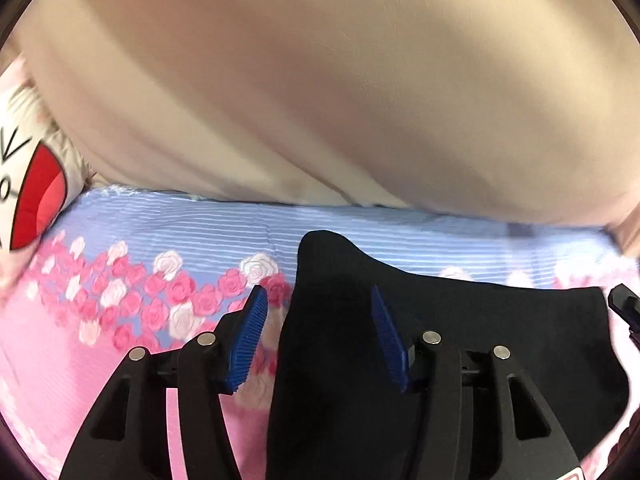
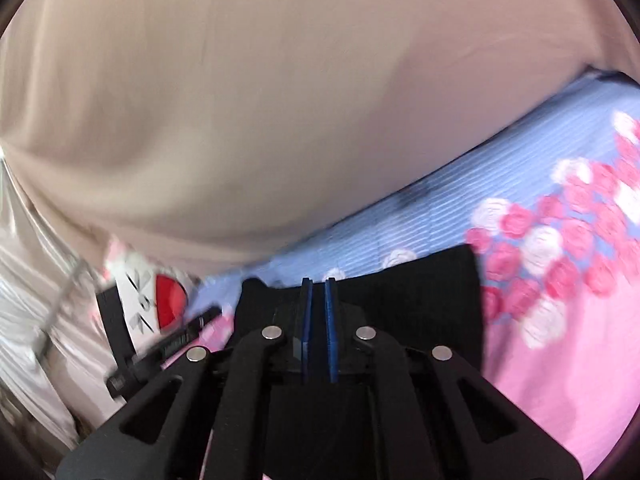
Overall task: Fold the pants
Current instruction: 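Lower the folded trousers onto the sheet and open both grippers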
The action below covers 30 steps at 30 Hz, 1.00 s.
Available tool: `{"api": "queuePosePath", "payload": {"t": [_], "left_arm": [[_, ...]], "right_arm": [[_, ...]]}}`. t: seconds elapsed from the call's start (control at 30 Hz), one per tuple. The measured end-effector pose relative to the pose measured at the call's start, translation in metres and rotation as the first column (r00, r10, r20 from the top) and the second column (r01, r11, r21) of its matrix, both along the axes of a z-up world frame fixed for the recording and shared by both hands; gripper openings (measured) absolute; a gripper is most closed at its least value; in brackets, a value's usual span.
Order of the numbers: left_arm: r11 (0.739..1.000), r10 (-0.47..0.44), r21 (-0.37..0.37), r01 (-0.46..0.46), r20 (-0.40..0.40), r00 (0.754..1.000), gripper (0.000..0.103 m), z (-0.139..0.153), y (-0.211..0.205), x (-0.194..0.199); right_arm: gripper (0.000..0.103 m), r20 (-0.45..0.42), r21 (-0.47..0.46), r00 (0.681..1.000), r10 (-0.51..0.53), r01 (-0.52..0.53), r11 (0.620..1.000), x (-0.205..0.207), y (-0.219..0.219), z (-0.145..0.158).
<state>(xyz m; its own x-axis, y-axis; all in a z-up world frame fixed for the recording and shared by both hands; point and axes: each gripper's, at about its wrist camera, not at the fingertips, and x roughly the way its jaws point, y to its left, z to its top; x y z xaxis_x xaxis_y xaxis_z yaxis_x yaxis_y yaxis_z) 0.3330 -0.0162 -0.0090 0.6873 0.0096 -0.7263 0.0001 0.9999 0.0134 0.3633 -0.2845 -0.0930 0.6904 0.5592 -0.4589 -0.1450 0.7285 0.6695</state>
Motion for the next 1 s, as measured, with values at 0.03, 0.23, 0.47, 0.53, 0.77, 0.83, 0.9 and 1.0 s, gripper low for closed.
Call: {"api": "queuePosePath", "payload": {"t": [0.03, 0.23, 0.47, 0.53, 0.77, 0.83, 0.9, 1.0], "left_arm": [[0.999, 0.026, 0.036, -0.024, -0.047, 0.999, 0.052, -0.011, -0.003, 0.016], [0.996, 0.072, 0.064, -0.067, -0.081, 0.994, 0.071, -0.042, 0.003, 0.045], [0.996, 0.067, 0.065, -0.065, -0.028, 0.997, 0.064, -0.026, 0.003, 0.026], [0.995, 0.051, 0.082, -0.052, 0.022, 0.998, 0.063, -0.006, 0.004, -0.009], [0.992, -0.062, 0.113, 0.062, 0.004, 0.998, 0.063, -0.007, -0.019, -0.088], [0.991, -0.072, 0.106, 0.076, -0.039, 0.997, 0.063, -0.022, -0.025, -0.092], [0.992, -0.067, 0.106, 0.071, -0.043, 0.997, 0.065, -0.032, -0.026, -0.092], [0.991, -0.057, 0.118, 0.061, -0.035, 0.998, 0.067, -0.037, -0.028, -0.091]], "right_arm": [[0.007, -0.044, -0.017, 0.999, -0.015, 0.014, 1.000, 0.010, -0.001, -0.009], [0.000, -0.100, 0.004, 0.993, -0.069, 0.070, 0.998, 0.028, -0.030, -0.047], [0.006, -0.036, 0.075, 0.995, -0.094, 0.096, 0.993, -0.004, -0.041, -0.015], [0.007, 0.040, 0.008, 0.997, -0.065, 0.065, 0.998, -0.039, -0.036, 0.008], [0.007, 0.020, -0.163, 0.999, 0.027, -0.024, 0.986, -0.101, -0.002, 0.002], [0.003, -0.023, -0.140, 1.000, 0.011, -0.015, 0.990, -0.102, -0.008, -0.017], [0.000, -0.032, -0.102, 0.999, 0.004, -0.007, 0.995, -0.103, -0.017, -0.031], [0.000, -0.022, -0.097, 1.000, 0.006, -0.008, 0.995, -0.102, -0.022, -0.038]]}}
